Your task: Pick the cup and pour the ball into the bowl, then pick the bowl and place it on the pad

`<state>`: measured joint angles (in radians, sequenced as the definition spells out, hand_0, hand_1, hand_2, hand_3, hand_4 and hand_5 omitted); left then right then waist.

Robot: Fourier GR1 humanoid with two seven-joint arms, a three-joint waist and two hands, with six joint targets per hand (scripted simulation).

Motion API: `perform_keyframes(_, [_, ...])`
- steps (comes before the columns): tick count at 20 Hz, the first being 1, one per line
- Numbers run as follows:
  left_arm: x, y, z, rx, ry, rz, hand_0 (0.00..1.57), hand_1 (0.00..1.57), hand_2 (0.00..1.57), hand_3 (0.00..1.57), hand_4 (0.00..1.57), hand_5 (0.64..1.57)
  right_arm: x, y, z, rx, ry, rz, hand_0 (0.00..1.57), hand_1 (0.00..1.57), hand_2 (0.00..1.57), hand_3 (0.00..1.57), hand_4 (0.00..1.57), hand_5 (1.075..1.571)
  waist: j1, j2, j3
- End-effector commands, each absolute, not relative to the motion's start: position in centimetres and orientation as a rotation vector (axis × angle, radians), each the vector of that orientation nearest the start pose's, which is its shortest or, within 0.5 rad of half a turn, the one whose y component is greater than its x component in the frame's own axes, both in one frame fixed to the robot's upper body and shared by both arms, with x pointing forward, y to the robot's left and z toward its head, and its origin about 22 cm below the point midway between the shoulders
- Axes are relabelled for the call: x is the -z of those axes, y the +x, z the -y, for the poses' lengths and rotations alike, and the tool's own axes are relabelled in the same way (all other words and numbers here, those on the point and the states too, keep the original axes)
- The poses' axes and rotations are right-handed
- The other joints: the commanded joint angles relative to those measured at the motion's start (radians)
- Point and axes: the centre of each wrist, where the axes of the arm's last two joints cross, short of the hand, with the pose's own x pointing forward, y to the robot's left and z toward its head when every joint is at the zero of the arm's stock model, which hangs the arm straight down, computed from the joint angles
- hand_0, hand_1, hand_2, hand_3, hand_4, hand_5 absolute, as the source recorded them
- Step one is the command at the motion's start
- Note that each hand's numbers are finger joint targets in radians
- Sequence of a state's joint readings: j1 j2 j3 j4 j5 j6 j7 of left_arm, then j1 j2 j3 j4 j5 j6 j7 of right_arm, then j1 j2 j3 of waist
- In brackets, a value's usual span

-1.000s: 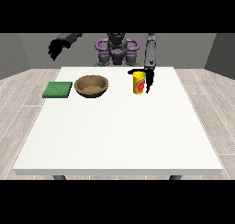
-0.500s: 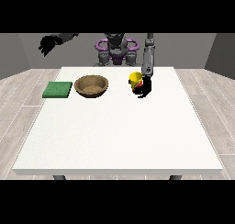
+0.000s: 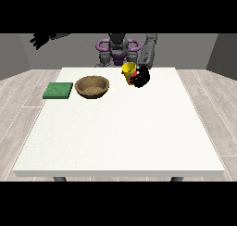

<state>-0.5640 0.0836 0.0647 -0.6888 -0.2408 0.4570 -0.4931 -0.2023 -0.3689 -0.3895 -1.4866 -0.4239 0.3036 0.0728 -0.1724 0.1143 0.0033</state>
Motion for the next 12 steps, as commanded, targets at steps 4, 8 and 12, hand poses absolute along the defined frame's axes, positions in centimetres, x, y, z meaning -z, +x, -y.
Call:
perform_keyframes(4, [3.5, 37.4, -18.7, 0.714, 0.943, 1.686, 1.36, 1.36, 1.57, 1.57, 1.45, 1.533, -7.4, 28.3, 37.8, 0.039, 0.095, 1.662, 0.0, 0.0, 0.0, 0.17, 0.64, 1.562, -0.017, -0.1, 0.0053])
perform_keyframes(8, [3.5, 37.7, -15.0, 0.867, 1.025, 1.573, 1.36, 1.36, 1.57, 1.57, 1.46, 1.535, -5.1, 27.5, 39.5, 0.068, 0.073, 1.608, 0.0, 0.0, 0.0, 0.08, 0.68, 1.561, 0.009, -0.139, 0.001])
perform_keyframes(12, [2.3, 37.8, -10.2, 1.014, 1.046, 1.535, 1.36, 1.36, 1.57, 1.57, 1.46, 1.535, -3.0, 25.8, 42.8, 0.145, 0.026, 1.574, 0.0, 0.0, 0.0, 0.0, 0.69, 1.56, 0.075, -0.175, -0.0001])
